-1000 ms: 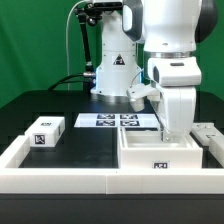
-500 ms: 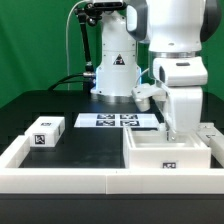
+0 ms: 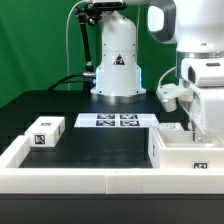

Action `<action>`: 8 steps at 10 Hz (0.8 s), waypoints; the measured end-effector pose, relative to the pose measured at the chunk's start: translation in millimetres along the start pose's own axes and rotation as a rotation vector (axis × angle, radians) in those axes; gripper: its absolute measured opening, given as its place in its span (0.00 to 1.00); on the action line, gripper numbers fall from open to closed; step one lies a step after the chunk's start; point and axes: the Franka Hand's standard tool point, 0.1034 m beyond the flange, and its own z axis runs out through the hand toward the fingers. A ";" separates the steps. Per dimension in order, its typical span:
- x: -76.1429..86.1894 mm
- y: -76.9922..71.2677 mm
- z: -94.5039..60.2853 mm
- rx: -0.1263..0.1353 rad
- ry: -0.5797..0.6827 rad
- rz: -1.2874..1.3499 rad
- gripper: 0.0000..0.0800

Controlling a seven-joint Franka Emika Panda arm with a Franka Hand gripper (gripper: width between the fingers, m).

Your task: Assemble cabinet

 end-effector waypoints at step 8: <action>-2.5 0.0 0.4 0.001 0.000 0.005 0.99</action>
Offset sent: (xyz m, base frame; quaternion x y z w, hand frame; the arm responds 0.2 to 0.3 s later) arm 0.0000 0.0000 0.0000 0.0000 0.0000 0.0000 1.0000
